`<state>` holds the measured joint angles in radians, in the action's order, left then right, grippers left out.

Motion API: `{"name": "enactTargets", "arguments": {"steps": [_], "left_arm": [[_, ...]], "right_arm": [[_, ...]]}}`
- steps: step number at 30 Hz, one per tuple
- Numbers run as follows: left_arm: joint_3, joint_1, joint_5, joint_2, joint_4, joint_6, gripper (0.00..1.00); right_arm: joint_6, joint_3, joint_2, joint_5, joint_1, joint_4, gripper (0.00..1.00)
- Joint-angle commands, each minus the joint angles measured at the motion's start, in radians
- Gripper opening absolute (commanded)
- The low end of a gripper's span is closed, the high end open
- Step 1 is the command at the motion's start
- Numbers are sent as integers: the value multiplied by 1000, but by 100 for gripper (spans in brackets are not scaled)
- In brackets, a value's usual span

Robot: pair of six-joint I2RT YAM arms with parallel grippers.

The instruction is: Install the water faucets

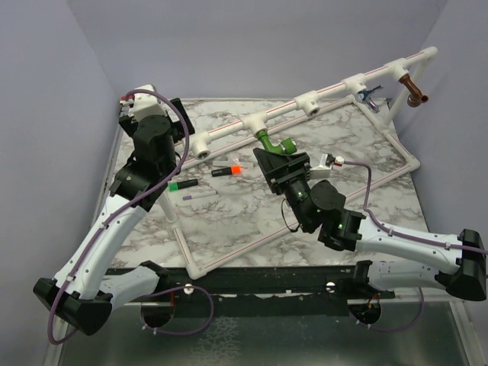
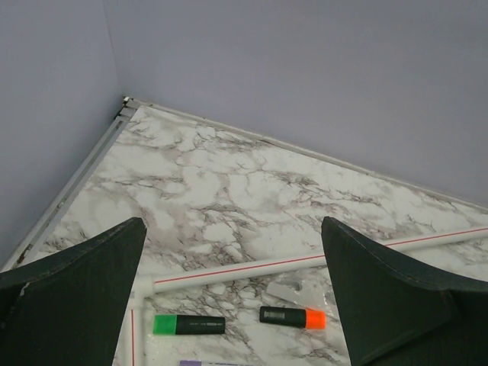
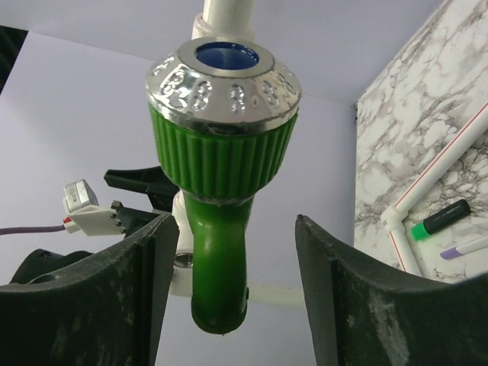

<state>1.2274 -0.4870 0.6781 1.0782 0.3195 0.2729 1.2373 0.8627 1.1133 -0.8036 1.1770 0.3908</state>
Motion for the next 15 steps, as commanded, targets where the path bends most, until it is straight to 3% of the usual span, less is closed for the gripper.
{"name": "enactTargets", "arguments": {"steps": [1,12,15], "left_arm": [[-100,-47,-173,41,360,-20,99],[-95,-47,-170,44,360,-23,99],[-95,-47,-171,45,360,-23,99]], "right_arm": [[-94,-26,-46,42,4,39,69],[-262,-53,-181,51,4,-75,70],[-376,-44,-223,53,4,-116,70]]}}
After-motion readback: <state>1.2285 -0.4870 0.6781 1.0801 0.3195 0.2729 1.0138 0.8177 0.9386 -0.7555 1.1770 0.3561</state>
